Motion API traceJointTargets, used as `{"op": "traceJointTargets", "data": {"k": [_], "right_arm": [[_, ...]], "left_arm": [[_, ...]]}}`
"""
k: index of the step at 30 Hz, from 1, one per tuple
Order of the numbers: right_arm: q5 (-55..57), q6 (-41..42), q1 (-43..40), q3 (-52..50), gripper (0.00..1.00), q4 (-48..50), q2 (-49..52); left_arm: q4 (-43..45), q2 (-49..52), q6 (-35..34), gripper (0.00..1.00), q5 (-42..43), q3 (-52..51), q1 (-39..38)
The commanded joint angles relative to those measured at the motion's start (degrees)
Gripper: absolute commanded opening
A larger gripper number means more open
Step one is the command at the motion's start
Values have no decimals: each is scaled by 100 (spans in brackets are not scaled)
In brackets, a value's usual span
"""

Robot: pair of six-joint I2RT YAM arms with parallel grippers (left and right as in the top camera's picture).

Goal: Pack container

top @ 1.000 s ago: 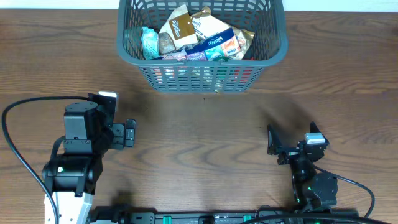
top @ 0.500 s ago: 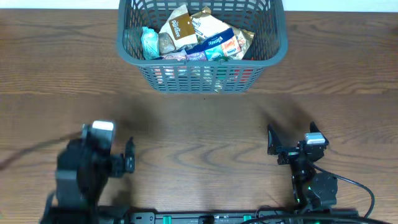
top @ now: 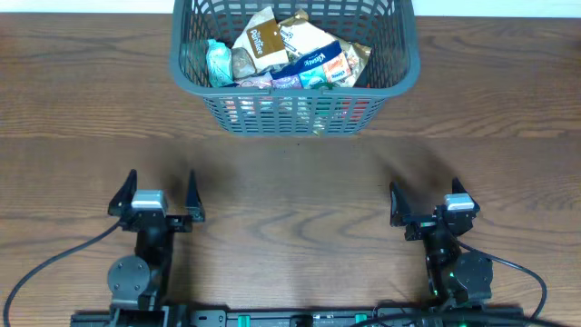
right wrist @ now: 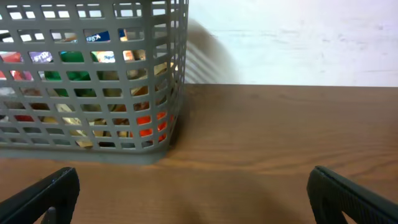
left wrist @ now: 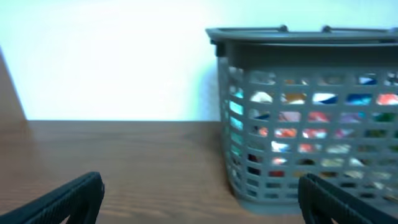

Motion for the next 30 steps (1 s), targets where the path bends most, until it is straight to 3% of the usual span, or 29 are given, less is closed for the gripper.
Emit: {"op": "traceJointTargets", "data": {"k": [1,5,12,30], "right_arm": [[-20,-63,-57,-11,99,-24,-13],[-20,-63,-57,-11,99,-24,-13],[-20,-63,-57,-11,99,-26,-13],[-20,-63,-57,-11,99,-26,-13]], "left_arm": [[260,-103,-28,98,-518,-315,-17],[-13,-321,-26,98,-533,-315,-17],[-1641,-706,-199,98,-162,-315,-17],[-1626,-710,-308,98,55,-313,-214]]}}
